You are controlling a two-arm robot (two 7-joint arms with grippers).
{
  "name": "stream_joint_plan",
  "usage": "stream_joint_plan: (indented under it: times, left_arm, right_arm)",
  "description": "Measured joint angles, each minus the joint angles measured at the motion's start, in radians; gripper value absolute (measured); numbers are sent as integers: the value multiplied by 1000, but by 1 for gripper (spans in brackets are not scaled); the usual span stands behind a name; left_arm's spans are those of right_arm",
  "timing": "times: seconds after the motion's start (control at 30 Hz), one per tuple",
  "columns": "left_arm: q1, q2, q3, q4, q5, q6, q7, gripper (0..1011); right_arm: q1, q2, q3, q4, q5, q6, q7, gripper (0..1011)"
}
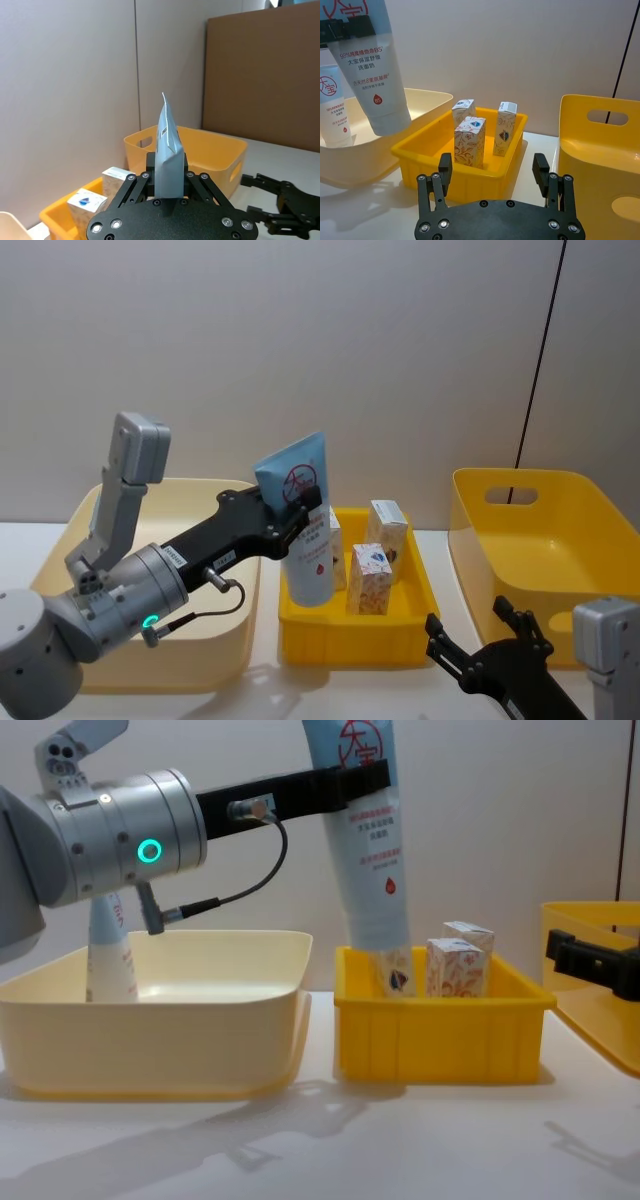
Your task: Bimanual collaborative sorting of washing and personal care products
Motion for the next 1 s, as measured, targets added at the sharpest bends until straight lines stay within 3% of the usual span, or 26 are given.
stream_joint_plan:
  times: [0.4, 0.73, 1.0]
  left_arm:
    - [0, 3, 7, 6, 22, -13, 36, 227]
    - [0, 4, 10, 9, 30, -18, 50, 227]
    - [0, 4, 11, 10, 33, -20, 55, 229]
  right_arm:
    - [24, 4, -15, 5, -2, 1, 39, 1001]
    - [107, -9, -63, 39, -2, 12, 118, 1001]
    - [170, -32, -102, 71, -32, 26, 140, 1001]
